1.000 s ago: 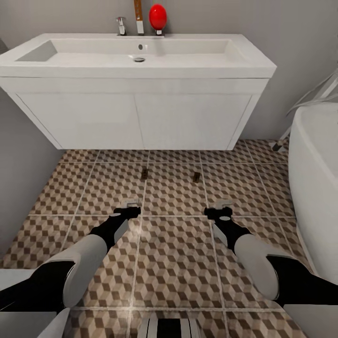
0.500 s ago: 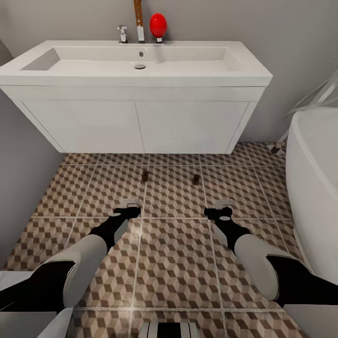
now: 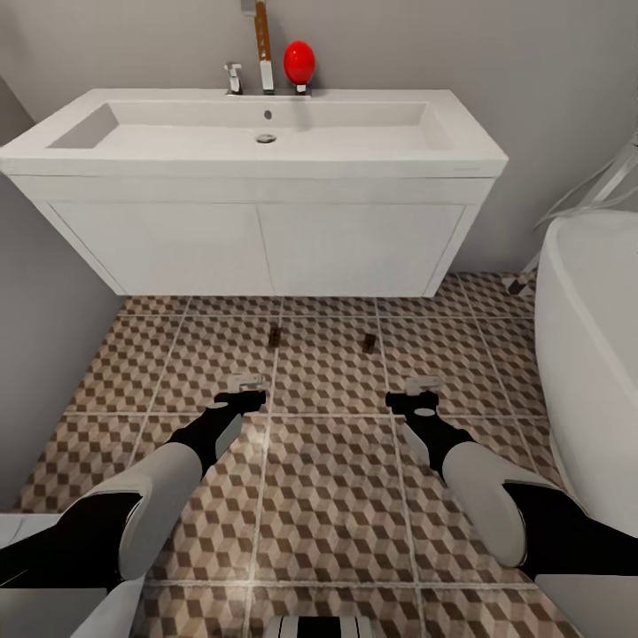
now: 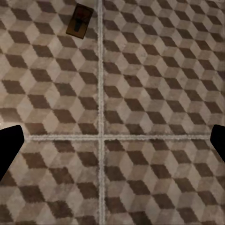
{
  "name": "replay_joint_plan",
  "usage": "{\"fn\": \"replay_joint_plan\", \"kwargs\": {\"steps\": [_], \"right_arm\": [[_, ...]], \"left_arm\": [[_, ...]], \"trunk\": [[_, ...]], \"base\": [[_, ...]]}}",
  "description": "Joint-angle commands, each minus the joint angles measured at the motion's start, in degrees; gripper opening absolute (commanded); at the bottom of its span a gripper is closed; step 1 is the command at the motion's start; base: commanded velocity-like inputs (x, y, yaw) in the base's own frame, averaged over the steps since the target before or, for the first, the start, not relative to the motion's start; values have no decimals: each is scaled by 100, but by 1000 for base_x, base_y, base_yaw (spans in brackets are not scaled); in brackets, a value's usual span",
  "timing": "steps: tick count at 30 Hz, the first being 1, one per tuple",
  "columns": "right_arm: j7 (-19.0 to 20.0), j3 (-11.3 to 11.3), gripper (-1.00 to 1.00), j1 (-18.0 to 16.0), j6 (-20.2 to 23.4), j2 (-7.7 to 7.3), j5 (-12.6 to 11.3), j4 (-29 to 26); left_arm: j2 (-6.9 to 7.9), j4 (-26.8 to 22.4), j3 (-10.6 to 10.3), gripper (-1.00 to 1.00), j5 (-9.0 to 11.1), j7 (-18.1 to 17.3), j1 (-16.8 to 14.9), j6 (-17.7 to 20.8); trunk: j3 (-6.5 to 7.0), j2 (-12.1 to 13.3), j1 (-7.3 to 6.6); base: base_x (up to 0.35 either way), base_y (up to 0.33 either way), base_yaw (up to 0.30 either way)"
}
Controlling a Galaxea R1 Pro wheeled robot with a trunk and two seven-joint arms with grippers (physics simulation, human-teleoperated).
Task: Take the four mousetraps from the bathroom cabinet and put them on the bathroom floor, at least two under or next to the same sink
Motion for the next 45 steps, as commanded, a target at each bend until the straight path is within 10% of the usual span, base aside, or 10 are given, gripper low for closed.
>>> {"fn": "replay_joint_plan", "kwargs": {"steps": [1, 45], "right_arm": [[-14, -50, 100, -4, -21, 1, 53, 8], [-30, -65, 100, 3, -38, -27, 10, 791]], "left_arm": [[-4, -12, 35, 100, -14, 5, 0, 32], [46, 974, 41, 100, 60, -31, 19, -8]], "trunk": [[15, 40, -23], [805, 1805, -989]], "base": [[0, 0, 0], [0, 0, 0]]}}
